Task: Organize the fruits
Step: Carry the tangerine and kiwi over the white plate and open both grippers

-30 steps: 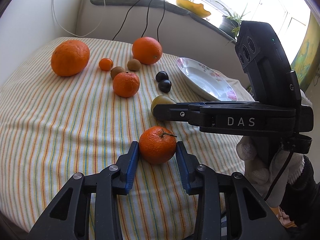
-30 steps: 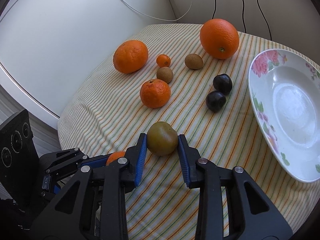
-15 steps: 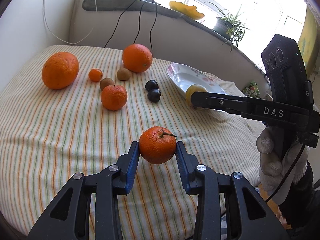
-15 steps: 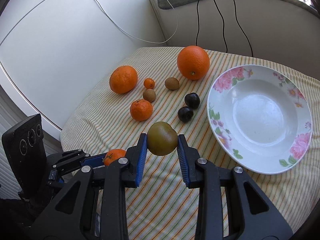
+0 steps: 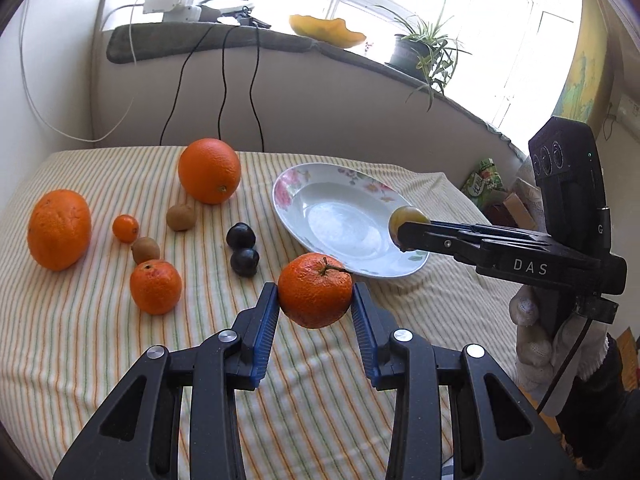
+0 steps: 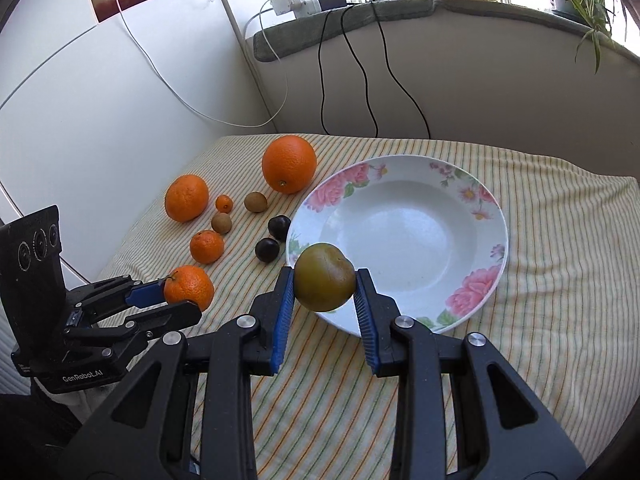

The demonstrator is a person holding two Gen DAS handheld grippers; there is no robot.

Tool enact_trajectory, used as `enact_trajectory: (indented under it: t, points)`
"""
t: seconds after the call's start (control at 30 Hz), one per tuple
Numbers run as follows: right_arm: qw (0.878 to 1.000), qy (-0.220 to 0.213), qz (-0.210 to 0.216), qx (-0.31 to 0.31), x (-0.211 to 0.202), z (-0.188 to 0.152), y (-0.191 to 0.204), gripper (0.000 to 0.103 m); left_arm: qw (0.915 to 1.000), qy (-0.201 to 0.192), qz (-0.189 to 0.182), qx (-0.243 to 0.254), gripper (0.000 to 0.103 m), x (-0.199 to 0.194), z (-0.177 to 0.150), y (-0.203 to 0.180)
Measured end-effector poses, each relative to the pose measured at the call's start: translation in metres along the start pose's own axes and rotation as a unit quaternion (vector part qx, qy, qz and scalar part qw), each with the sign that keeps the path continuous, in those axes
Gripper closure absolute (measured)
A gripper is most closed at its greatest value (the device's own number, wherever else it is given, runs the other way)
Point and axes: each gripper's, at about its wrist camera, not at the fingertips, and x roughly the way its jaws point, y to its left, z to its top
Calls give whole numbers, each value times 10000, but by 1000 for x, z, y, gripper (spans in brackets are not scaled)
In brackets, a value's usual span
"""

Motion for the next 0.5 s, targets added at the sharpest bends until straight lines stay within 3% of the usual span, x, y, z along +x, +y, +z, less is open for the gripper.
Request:
enact_trajectory:
  t: [0.5]
  points:
    - [9996,78,-267,10,18,4,-34,72,9992,180,11,356,68,55,34,-23]
